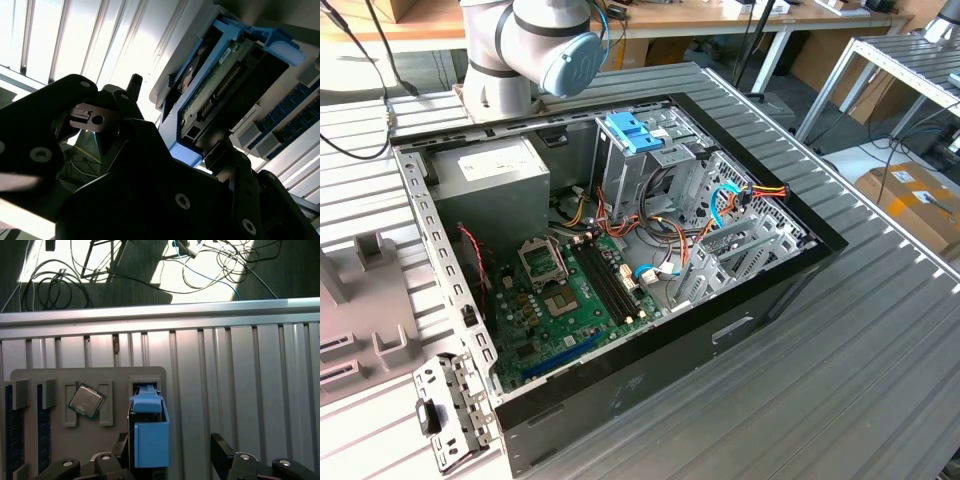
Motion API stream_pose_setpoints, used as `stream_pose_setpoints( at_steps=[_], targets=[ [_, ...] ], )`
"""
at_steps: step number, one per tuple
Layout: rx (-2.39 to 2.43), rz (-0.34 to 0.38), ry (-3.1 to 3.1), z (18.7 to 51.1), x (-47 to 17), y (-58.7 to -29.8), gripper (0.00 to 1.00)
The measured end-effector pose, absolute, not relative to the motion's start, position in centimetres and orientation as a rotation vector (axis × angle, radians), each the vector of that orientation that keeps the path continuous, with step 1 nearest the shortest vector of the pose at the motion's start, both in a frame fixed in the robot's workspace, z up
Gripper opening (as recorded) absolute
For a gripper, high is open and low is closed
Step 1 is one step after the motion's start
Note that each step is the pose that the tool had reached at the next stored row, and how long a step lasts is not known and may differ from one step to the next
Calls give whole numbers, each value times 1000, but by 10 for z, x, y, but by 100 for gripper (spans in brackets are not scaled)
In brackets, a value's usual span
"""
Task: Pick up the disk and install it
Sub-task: 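Pick up the disk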
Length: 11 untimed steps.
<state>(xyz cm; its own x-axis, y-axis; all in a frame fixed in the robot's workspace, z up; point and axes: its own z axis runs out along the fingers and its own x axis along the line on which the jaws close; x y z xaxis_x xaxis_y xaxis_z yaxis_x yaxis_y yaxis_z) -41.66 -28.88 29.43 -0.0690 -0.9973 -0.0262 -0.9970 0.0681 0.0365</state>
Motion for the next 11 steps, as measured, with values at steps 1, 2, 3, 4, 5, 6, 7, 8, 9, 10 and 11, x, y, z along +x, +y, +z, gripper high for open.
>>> stream_pose_setpoints(
  at_steps=[1, 2, 3, 4, 5, 6, 7, 8, 9, 10, 11],
  targets=[
    [2140, -70, -2292, 294, -417, -289, 74],
    [2139, -70, -2292, 294, -417, -289, 74],
    [2139, -70, -2292, 293, -417, -289, 74],
    [2139, -70, -2292, 293, -417, -288, 74],
    [2139, -70, -2292, 293, -417, -288, 74],
    [2139, -70, -2292, 292, -417, -288, 74],
    [2139, -70, -2292, 292, -417, -288, 74],
    [2140, -70, -2291, 292, -417, -287, 74],
    [2140, -70, -2291, 292, -417, -287, 74],
    [2139, -70, -2292, 292, -417, -287, 74],
    [2140, -70, -2292, 292, -417, -287, 74]
  ],
)
